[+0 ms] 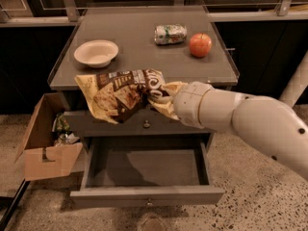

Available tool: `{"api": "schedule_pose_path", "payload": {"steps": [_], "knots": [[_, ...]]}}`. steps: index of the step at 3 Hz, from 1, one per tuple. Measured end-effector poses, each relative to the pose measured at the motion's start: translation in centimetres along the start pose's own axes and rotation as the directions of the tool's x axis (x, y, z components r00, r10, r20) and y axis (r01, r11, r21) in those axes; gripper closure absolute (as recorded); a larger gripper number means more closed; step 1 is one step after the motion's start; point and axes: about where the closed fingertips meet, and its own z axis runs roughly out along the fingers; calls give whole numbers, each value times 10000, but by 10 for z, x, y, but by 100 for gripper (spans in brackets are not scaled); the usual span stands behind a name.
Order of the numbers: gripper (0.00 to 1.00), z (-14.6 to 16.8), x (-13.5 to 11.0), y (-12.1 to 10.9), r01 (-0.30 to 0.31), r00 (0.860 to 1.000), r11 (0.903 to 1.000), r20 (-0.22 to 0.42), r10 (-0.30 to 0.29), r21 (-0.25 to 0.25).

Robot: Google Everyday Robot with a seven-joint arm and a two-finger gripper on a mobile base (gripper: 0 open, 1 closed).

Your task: Pick brown chip bag from middle drawer and place on counter

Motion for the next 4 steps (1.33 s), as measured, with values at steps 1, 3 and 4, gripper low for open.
{"api": "schedule_pose_path", "payload": {"steps": [1, 3, 4], "knots": [[100, 2, -23, -25, 371, 9993, 9985, -67, -369, 402], [100, 10, -42, -81, 581, 9970, 9886, -583, -504, 1388], [100, 18, -44, -105, 604, 9949, 9830, -907, -451, 1736]]}}
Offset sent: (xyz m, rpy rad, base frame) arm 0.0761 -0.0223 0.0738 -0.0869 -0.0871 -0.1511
